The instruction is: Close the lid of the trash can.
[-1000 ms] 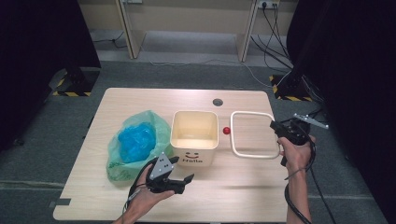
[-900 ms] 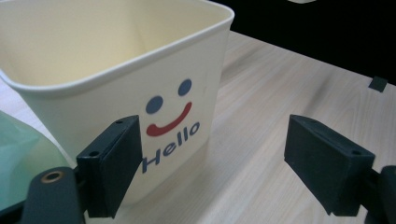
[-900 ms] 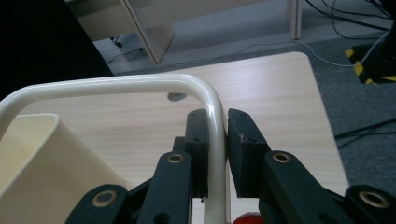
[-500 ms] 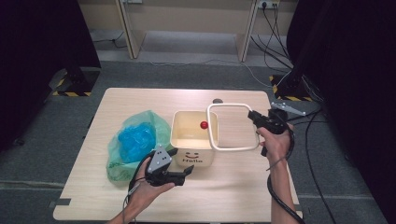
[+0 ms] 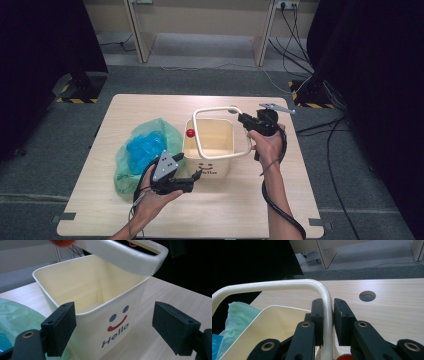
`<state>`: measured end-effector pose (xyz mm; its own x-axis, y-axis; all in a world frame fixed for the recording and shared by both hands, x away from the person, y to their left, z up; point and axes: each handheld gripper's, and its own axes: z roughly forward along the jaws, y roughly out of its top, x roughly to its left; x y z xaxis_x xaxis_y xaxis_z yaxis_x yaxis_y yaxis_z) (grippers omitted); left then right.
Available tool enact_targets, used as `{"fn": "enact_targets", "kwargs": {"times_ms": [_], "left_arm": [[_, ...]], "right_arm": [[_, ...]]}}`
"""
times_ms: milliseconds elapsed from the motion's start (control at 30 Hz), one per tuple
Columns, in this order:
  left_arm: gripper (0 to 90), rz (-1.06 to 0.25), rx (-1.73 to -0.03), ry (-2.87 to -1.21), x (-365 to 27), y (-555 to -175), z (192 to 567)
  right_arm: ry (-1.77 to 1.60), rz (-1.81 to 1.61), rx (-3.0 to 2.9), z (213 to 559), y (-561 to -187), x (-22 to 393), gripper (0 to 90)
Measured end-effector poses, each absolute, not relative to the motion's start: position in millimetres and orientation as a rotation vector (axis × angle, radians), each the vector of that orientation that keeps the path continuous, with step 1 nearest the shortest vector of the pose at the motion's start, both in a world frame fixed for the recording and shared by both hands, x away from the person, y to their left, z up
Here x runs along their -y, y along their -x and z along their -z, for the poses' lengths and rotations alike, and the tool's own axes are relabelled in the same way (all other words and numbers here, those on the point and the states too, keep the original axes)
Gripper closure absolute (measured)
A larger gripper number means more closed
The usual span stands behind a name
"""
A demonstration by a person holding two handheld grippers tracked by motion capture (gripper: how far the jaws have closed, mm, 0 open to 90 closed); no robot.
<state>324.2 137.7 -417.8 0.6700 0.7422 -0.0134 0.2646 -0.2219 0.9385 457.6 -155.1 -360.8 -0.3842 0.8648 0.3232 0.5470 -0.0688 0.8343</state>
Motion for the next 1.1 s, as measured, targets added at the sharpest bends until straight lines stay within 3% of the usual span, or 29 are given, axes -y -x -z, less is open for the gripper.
{"fn": "enact_targets", "kwargs": {"times_ms": [1100], "left_arm": [[18.7, -0.591, -0.845, -1.754, -146.1, -333.2, 418.7]], "right_arm": [[-1.530, -1.400, -1.971, 373.7, -460.6, 119.2, 78.3]]}}
